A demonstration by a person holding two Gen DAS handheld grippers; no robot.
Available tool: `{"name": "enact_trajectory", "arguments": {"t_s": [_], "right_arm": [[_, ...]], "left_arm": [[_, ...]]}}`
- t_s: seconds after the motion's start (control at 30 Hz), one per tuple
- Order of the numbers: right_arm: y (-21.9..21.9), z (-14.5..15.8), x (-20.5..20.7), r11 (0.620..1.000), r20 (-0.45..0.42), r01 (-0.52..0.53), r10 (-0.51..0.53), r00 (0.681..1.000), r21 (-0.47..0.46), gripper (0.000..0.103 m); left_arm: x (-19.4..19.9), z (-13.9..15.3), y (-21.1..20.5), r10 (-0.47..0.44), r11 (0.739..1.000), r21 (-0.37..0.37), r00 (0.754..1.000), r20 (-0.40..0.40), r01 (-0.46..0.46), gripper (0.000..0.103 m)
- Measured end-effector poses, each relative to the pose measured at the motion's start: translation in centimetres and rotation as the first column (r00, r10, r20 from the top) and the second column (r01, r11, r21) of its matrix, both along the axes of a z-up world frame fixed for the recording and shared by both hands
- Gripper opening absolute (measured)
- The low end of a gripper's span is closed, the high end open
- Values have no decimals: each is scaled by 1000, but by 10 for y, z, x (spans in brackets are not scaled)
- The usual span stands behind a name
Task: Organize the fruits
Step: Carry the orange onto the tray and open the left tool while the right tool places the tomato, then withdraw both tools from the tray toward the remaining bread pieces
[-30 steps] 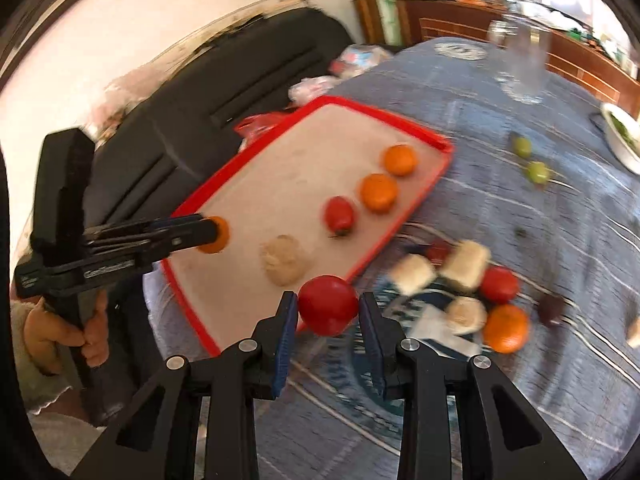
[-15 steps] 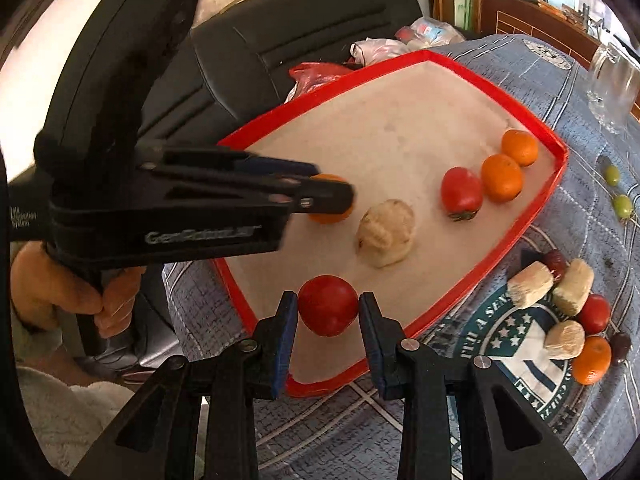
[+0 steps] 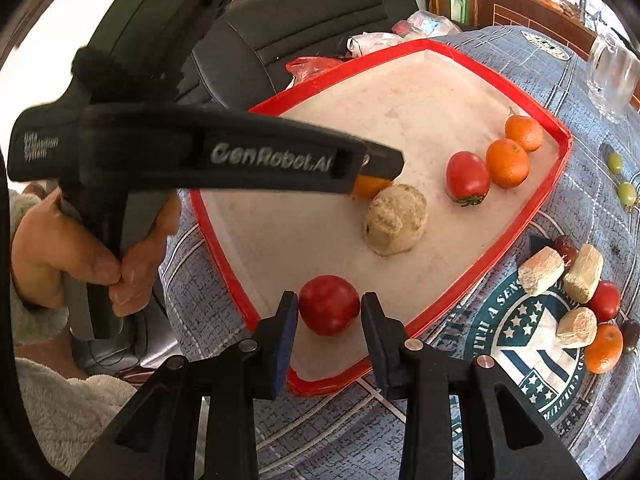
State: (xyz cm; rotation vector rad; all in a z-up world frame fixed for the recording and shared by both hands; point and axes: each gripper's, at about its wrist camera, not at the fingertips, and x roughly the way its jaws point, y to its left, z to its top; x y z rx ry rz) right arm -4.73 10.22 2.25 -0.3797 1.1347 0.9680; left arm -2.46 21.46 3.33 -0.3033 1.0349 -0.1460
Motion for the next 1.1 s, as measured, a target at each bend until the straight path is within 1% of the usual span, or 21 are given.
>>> {"name": "enact_trajectory", "arguments": {"t_s": [0.13, 0.27, 0.33, 0.4, 0.57, 0.83, 0.87, 0.9, 0.93, 1.1], "right_arm": [[1, 0, -3, 1000, 15, -10, 10, 1000, -10, 35], [1, 0, -2, 1000, 8, -8, 9, 1000, -7, 35], [1, 3, -3, 1000, 9, -4, 4, 1000, 2, 38], [-2, 8, -4, 1000, 16, -2, 2, 1000, 20, 47], [-15, 19, -2, 998, 30, 30, -32, 999, 47, 48], [-52, 37, 2, 989, 35, 113, -117, 993, 90, 48], [-55, 37, 1, 988, 34, 124, -127, 991, 91, 48], [-61, 37, 1, 986, 32, 141, -144, 989, 91, 48], [-67, 38, 3, 983, 30, 157, -161, 987, 92, 48], [-100, 39, 4, 967, 13, 234, -237, 971, 103, 48]], "left_arm": [[2, 1, -1, -5, 1000, 17, 1000, 3, 4, 31], [8, 0, -3, 10, 1000, 18, 1000, 2, -10, 31], [11, 0, -5, 12, 1000, 23, 1000, 3, -12, 31], [13, -1, -7, 10, 1000, 25, 1000, 1, -10, 31], [17, -2, -8, 16, 1000, 24, 1000, 1, -16, 31], [21, -1, -14, 22, 998, 52, 1000, 6, -23, 31], [21, -1, -15, 22, 998, 54, 1000, 4, -22, 37], [21, -1, -16, 23, 998, 57, 1000, 4, -23, 48], [21, 0, -17, 23, 998, 59, 1000, 8, -24, 52], [19, 6, -19, 30, 997, 65, 999, 23, -32, 53]]}}
